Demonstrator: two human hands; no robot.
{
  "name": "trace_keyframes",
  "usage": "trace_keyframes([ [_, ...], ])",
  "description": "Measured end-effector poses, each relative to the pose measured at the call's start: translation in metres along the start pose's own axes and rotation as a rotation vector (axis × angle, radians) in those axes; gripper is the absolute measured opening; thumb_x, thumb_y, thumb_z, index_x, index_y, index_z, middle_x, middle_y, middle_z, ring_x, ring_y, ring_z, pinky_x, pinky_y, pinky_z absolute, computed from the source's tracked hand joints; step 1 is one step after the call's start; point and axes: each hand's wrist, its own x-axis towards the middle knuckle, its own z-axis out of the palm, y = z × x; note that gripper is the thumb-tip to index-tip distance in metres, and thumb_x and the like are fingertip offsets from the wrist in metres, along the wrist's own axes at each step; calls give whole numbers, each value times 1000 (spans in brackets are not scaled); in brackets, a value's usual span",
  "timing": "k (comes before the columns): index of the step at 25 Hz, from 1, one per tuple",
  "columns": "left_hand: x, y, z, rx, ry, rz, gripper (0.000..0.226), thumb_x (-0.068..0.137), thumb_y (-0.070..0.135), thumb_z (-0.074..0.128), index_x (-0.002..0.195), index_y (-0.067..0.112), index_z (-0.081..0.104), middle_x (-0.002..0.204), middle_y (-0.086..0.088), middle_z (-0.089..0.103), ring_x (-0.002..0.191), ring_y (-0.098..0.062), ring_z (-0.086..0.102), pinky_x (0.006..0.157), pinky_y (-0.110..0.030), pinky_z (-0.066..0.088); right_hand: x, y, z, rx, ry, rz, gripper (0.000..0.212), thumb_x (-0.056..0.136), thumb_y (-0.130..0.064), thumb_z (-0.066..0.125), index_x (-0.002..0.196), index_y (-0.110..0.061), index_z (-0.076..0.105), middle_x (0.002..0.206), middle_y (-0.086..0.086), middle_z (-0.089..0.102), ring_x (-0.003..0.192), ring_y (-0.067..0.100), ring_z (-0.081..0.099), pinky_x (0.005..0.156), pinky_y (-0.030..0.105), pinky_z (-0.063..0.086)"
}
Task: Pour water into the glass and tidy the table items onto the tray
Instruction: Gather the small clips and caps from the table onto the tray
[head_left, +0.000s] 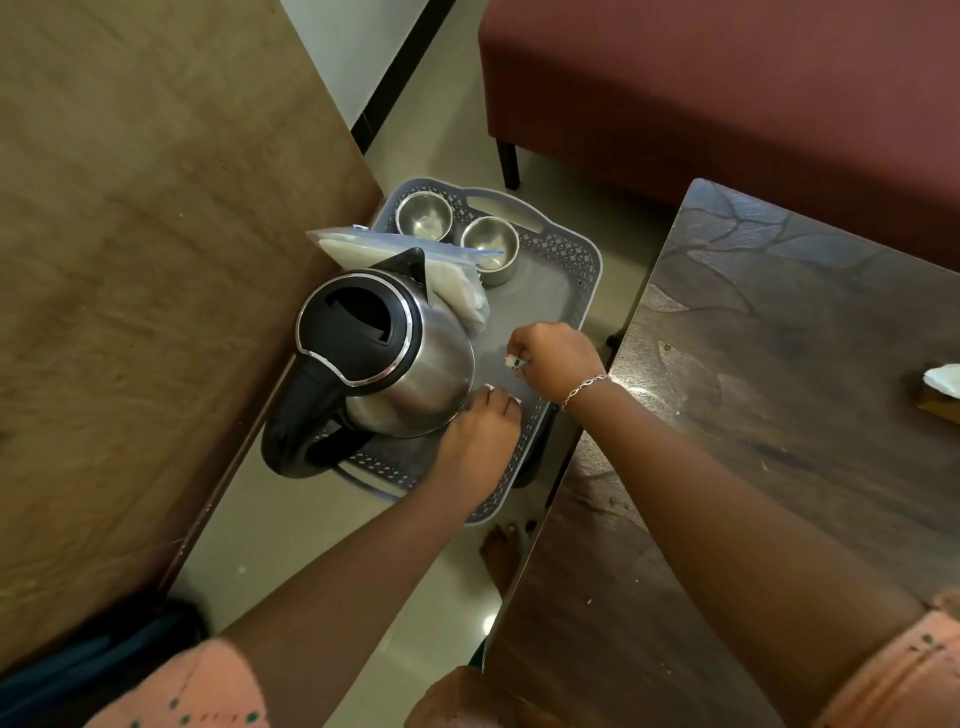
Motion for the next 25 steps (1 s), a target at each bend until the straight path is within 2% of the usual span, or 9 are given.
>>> trace_keyframes([
  [2,-17,-1,-3,-184,26,-92,43,62,-5,72,104,1,65,102,-14,65,92,-27,64,67,-30,55,5,-6,6,-76,-47,-16,24,85,-7,54,107,-11,62,108,15,63,99,36,59,79,38,48],
  [4,-26,0,-6,-318,12,-207,47,80,-7,54,125,5,51,126,-11,52,112,-26,54,89,-31,46,8,-11,13,-124,-85,-28,22,86,-8,53,107,-7,61,108,18,62,99,37,58,80,39,48],
  [5,-29,-1,-7,-355,29,-267,47,85,-6,48,130,8,46,131,-8,48,115,-25,51,92,-31,43,10,-14,16,-139,-91,-32,21,86,-9,53,106,-6,60,108,19,61,99,38,58,80,40,48],
  [8,-35,0,-12,-440,65,-387,49,87,-4,47,132,13,44,135,-4,45,113,-25,53,90,-30,42,15,-17,26,-160,-76,-26,20,87,-9,55,105,-2,59,108,21,61,100,40,58,79,41,48],
  [16,-39,-2,-4,-431,37,-417,43,86,0,52,127,11,48,131,-6,47,109,-27,55,87,-33,44,19,-13,30,-102,-85,-31,27,84,0,50,110,-1,59,109,23,59,100,41,57,82,41,48],
  [19,-41,0,-2,-410,100,-354,49,79,-8,53,125,8,51,130,-8,51,105,-31,59,85,-36,47,5,1,23,-83,127,-100,34,79,8,50,112,-1,57,107,18,57,97,38,56,74,40,48],
  [22,-42,5,6,-356,297,-237,48,69,-11,61,116,-2,60,119,-18,62,103,-34,64,81,-38,55,-25,19,22,-35,441,-227,45,65,14,61,109,1,59,107,21,60,94,40,57,69,41,53],
  [25,-41,33,0,-258,354,-144,42,87,9,41,125,-5,52,128,-23,55,123,-37,50,98,-46,47,-63,49,28,-100,606,-250,50,68,5,69,116,1,57,117,26,58,107,42,56,87,43,50],
])
